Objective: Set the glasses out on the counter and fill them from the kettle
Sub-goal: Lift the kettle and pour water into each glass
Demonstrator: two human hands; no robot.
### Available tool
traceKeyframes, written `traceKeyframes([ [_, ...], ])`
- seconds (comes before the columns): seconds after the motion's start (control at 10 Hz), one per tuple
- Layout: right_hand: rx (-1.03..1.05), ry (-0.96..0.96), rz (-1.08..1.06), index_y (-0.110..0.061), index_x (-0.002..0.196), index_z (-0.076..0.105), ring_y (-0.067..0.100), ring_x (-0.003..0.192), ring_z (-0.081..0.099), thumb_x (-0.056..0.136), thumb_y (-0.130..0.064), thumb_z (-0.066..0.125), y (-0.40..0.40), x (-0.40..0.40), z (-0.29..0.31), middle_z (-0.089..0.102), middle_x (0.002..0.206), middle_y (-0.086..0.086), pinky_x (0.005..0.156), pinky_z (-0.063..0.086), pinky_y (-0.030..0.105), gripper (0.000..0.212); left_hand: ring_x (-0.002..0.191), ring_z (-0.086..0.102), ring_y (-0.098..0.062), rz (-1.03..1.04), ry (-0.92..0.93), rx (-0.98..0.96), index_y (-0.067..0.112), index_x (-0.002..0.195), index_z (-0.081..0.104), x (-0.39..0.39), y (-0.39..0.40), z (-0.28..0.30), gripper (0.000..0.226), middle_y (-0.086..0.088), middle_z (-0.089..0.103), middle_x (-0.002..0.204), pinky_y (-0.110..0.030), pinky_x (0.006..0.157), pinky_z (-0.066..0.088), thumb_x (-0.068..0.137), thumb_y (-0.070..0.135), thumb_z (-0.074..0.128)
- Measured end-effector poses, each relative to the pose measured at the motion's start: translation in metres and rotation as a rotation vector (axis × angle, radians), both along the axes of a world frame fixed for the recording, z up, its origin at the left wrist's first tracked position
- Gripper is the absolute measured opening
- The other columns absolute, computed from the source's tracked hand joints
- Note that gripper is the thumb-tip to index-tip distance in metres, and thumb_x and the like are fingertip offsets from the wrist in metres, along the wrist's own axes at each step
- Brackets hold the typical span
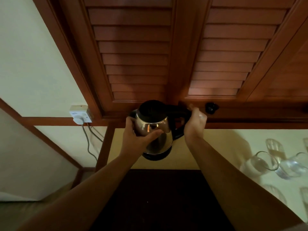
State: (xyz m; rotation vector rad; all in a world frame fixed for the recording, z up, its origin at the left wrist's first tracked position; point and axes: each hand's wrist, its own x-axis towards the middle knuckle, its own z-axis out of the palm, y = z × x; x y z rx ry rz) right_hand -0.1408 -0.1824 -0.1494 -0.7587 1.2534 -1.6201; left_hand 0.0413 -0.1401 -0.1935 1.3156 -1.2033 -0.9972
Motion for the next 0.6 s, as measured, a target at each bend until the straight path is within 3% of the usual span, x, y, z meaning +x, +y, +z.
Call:
traceKeyframes([
  [0.1, -0.002, -0.007, -0.074, 0.002, 0.099, 0.069, 0.029, 0.061, 0.064, 0.109, -0.008, 0.039, 0.001, -0.004, 0.001, 0.058, 0.071, 0.027, 0.060, 0.055, 0.031, 0.033, 0.116, 0.072, -0.001, 0.021, -0.037, -0.023, 0.035, 0.122, 0.053, -0.009, 0.001, -0.003, 0.078, 0.017, 0.072, 0.123, -0.027, 0.093, 0.063, 0.061, 0.037, 0.102],
  [0.2, -0.001, 0.052, -0.084, -0.012, 0.077, 0.061, 0.005, 0.060, 0.060, 0.108, -0.014, 0.041, 0.001, -0.006, -0.009, 0.056, 0.071, 0.004, 0.059, 0.049, 0.018, 0.037, 0.120, 0.071, -0.004, 0.029, -0.055, -0.048, 0.030, 0.130, 0.052, -0.013, 0.004, -0.011, 0.088, 0.009, 0.070, 0.130, -0.033, 0.098, 0.063, 0.059, 0.032, 0.105],
  [0.3, 0.026, 0.121, 0.003, 0.005, 0.087, 0.064, 0.007, 0.062, 0.056, 0.104, -0.023, 0.043, 0.003, -0.012, -0.018, 0.053, 0.074, 0.003, 0.067, 0.046, 0.027, 0.039, 0.117, 0.072, -0.002, 0.025, -0.088, -0.065, 0.032, 0.122, 0.052, -0.009, 0.006, -0.014, 0.085, 0.011, 0.071, 0.125, -0.027, 0.095, 0.063, 0.057, 0.030, 0.106],
  [0.4, 0.079, 0.229, 0.054, -0.007, 0.084, 0.064, 0.018, 0.063, 0.060, 0.110, -0.031, 0.039, 0.008, -0.021, -0.015, 0.061, 0.074, 0.011, 0.070, 0.046, 0.039, 0.043, 0.120, 0.073, -0.011, 0.000, -0.091, -0.068, 0.031, 0.121, 0.051, -0.008, 0.008, -0.011, 0.079, 0.006, 0.071, 0.127, -0.032, 0.095, 0.065, 0.059, 0.035, 0.101],
  [0.5, 0.182, 0.355, 0.114, 0.000, 0.113, 0.070, 0.033, 0.093, 0.071, 0.110, -0.052, 0.033, 0.019, -0.020, -0.011, 0.072, 0.103, 0.027, 0.082, 0.052, 0.040, 0.064, 0.120, 0.072, -0.006, -0.032, -0.068, -0.012, 0.028, 0.124, 0.051, -0.009, 0.012, -0.004, 0.079, 0.005, 0.071, 0.131, -0.039, 0.103, 0.063, 0.064, 0.030, 0.102],
  [0.6, 0.185, 0.429, 0.205, -0.023, 0.144, 0.056, 0.009, 0.119, 0.058, 0.108, -0.058, 0.031, 0.056, -0.031, 0.001, 0.064, 0.136, -0.004, 0.097, 0.044, 0.027, 0.057, 0.113, 0.066, 0.005, -0.090, -0.129, 0.095, 0.035, 0.135, 0.042, -0.007, 0.022, 0.005, 0.089, 0.019, 0.064, 0.128, -0.031, 0.105, 0.057, 0.066, 0.030, 0.097],
])
